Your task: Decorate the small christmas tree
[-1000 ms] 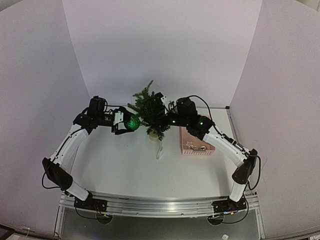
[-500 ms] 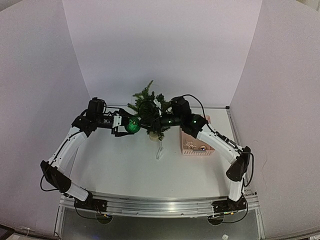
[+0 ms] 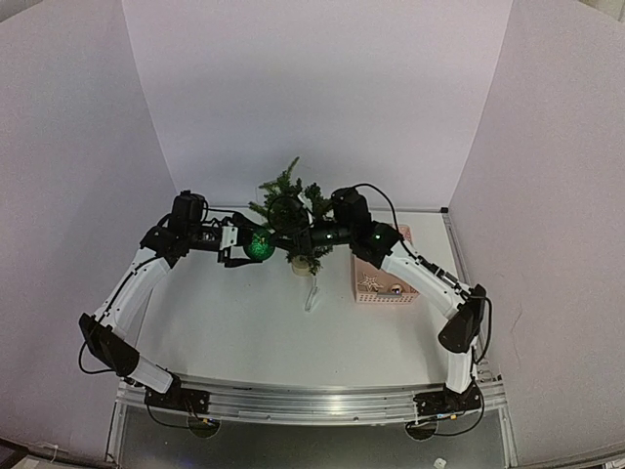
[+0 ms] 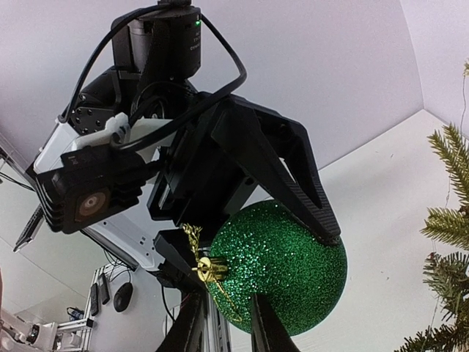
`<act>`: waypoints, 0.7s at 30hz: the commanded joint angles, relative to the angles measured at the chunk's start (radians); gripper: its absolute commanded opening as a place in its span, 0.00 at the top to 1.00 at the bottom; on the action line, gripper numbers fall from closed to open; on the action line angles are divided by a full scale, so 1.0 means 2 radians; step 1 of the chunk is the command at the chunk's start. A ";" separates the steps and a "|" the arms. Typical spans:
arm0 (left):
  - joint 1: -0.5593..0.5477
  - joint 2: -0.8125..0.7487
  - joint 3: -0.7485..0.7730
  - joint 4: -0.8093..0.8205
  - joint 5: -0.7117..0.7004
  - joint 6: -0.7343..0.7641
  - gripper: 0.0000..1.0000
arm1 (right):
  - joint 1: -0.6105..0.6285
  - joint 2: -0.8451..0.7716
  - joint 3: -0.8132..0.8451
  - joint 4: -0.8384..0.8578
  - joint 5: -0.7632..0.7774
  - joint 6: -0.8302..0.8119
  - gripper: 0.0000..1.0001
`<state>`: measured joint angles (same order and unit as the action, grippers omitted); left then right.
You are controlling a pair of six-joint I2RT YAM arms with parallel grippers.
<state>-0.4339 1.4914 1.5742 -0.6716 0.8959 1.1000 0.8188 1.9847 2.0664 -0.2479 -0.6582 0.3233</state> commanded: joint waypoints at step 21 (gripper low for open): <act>-0.034 0.064 0.053 -0.017 -0.076 -0.167 0.58 | -0.010 -0.078 -0.084 0.007 0.175 -0.028 1.00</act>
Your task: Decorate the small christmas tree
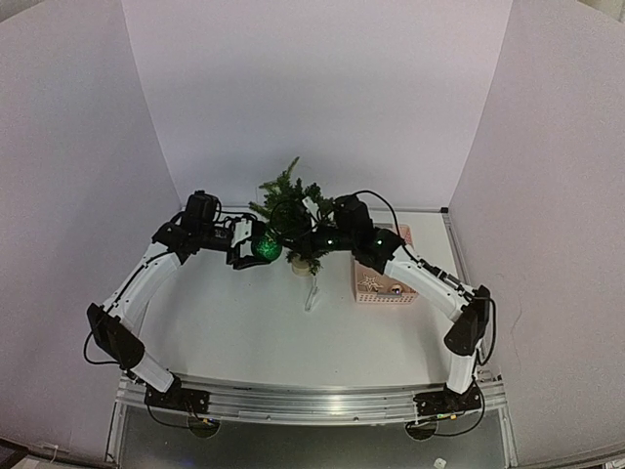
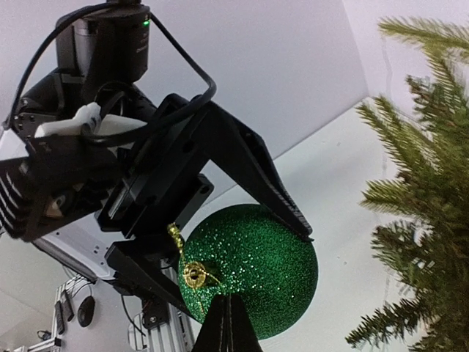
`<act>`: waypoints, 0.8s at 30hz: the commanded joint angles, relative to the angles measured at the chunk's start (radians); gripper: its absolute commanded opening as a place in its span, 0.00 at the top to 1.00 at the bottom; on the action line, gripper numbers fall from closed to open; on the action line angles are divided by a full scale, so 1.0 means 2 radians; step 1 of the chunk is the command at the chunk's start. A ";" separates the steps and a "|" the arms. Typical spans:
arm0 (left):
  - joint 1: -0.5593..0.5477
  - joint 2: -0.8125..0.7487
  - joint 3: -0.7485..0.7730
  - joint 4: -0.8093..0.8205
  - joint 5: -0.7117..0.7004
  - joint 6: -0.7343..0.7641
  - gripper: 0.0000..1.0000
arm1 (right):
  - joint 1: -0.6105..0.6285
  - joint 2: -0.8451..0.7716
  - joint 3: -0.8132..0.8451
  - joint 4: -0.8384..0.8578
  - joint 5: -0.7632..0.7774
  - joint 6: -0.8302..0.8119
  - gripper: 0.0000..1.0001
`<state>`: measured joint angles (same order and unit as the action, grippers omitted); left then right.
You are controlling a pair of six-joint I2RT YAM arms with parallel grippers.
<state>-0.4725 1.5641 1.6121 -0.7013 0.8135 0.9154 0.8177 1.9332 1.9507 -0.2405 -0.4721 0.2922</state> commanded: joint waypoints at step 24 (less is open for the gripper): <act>-0.037 0.120 0.138 0.020 -0.117 -0.195 0.59 | -0.037 -0.008 0.028 -0.007 0.164 -0.041 1.00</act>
<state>-0.5453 1.7843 1.8143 -0.6559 0.6255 0.5739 0.7486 1.8757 1.9259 -0.2638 -0.1803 0.2339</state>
